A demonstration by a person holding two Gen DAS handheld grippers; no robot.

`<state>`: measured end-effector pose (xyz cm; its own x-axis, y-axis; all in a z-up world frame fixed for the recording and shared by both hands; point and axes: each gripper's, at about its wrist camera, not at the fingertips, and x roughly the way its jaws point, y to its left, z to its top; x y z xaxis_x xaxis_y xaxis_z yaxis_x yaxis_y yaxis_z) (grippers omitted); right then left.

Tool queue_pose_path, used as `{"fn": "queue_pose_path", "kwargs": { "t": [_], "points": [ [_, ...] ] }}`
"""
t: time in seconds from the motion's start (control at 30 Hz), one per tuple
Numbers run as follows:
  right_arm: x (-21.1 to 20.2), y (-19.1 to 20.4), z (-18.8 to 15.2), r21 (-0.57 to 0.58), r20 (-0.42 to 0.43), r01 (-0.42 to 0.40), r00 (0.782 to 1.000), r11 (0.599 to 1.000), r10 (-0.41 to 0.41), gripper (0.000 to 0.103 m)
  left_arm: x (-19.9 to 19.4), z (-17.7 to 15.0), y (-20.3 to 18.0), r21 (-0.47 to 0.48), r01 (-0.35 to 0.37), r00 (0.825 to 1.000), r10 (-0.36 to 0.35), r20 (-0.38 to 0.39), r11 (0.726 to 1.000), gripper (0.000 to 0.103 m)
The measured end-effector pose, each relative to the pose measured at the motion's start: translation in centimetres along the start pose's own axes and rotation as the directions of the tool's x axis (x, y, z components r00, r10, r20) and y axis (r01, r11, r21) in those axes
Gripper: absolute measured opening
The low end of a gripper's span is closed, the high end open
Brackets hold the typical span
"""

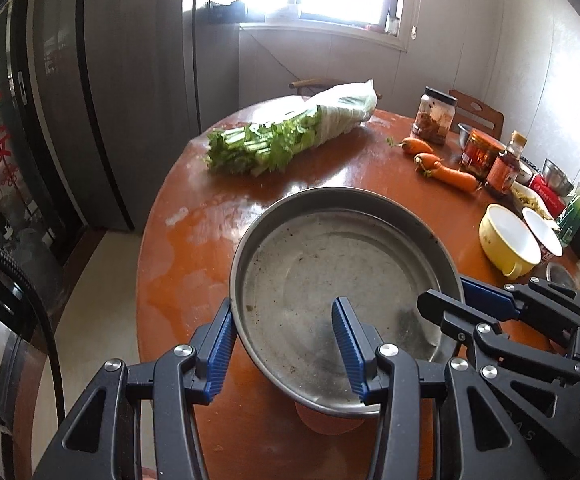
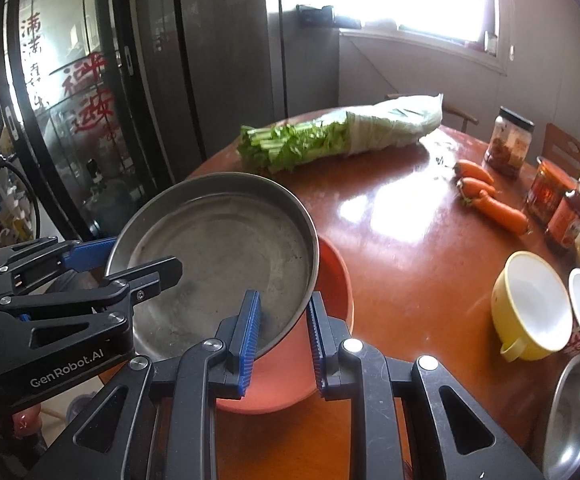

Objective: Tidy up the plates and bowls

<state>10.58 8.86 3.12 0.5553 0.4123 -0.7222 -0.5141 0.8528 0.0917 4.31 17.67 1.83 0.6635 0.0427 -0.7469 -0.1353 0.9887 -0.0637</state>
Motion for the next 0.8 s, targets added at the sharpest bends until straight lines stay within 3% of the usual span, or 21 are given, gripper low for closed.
{"fn": "queue_pose_path", "kwargs": {
  "t": [0.8],
  "points": [
    [1.7,-1.0,-1.6,0.015,-0.054,0.019,0.998,1.000,-0.018,0.024,1.9,-0.5,-0.8,0.016,0.003,1.000,-0.003,-0.028,1.000,0.048]
  ]
}}
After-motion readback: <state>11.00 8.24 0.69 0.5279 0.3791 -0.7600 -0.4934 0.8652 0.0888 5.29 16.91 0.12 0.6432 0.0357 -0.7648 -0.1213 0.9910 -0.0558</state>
